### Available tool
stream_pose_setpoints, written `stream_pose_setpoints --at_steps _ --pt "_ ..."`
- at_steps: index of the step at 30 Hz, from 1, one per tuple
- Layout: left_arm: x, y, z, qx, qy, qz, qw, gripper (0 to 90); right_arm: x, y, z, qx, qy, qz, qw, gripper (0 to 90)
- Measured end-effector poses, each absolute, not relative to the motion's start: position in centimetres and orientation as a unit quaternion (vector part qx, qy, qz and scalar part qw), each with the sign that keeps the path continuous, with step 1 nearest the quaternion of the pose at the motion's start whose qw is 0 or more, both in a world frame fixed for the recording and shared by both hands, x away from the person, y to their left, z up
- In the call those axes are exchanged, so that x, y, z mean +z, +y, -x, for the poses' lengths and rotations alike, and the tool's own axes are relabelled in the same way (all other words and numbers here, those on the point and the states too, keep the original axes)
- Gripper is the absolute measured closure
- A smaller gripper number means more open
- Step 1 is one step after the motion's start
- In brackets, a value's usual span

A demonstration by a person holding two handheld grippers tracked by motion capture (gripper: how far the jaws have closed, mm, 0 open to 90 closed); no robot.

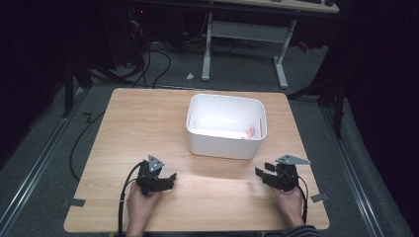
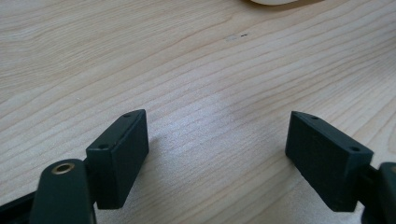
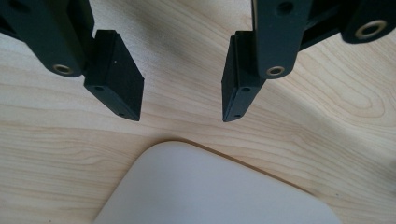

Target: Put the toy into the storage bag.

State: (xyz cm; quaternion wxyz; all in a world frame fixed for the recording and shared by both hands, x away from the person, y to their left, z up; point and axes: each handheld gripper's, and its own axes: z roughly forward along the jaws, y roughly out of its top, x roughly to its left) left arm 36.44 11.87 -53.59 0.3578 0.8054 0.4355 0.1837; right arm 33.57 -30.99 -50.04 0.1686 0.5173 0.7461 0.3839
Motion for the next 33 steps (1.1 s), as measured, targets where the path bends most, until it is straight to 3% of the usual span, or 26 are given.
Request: stream_pose_setpoints --at_steps 33 --pt "-53.6 11.9 -36.4 0.184 0.435 -0.805 0.358 21.6 -52.4 -31.5 -34.5 0.341 0.74 -0.54 0.21 41.9"
